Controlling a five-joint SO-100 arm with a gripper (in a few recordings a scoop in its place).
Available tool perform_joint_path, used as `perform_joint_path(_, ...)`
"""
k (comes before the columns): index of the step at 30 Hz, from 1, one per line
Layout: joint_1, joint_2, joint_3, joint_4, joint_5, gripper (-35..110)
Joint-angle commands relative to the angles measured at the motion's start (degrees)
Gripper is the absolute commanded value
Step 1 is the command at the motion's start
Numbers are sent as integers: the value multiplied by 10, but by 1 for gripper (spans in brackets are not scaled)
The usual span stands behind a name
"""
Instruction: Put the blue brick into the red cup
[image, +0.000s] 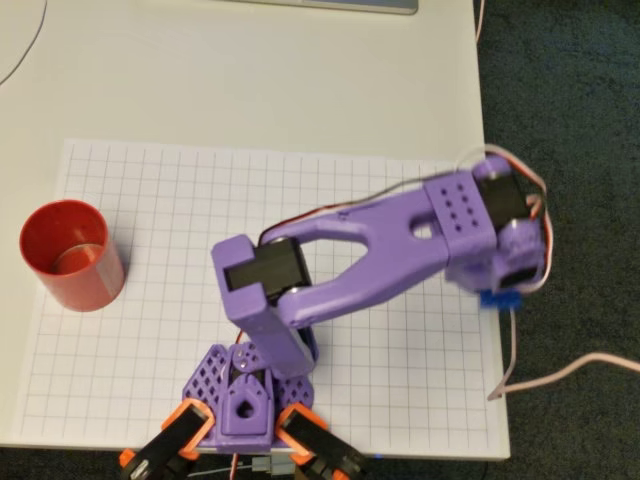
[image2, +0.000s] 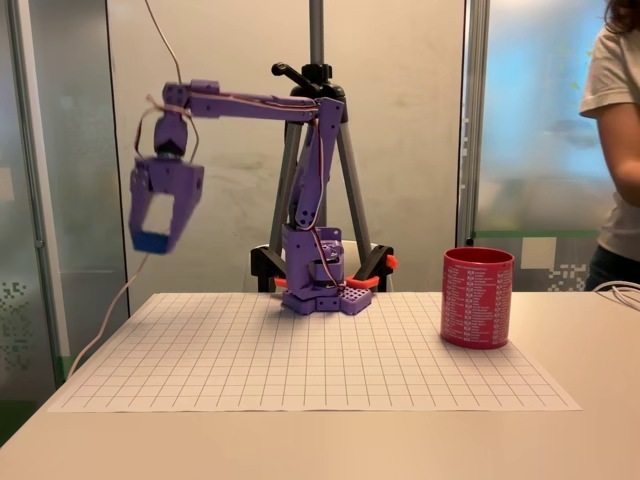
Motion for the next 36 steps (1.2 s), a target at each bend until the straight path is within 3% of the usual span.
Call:
perform_joint_path(1,-52,65,-94,18,-41,0)
perform_joint_path(5,-143,117,-95,-4,-105,0)
perform_joint_path(9,-274,183,-85,-5,-100,0)
perform_joint_path(17,-718,258,-76,40,-25,0)
perform_joint_path(22,-935,256,-65,39,33,0)
perform_joint_path(30,-1220,272,14,77,47,0)
perform_joint_path(36,-1324,304,135,40,74,0)
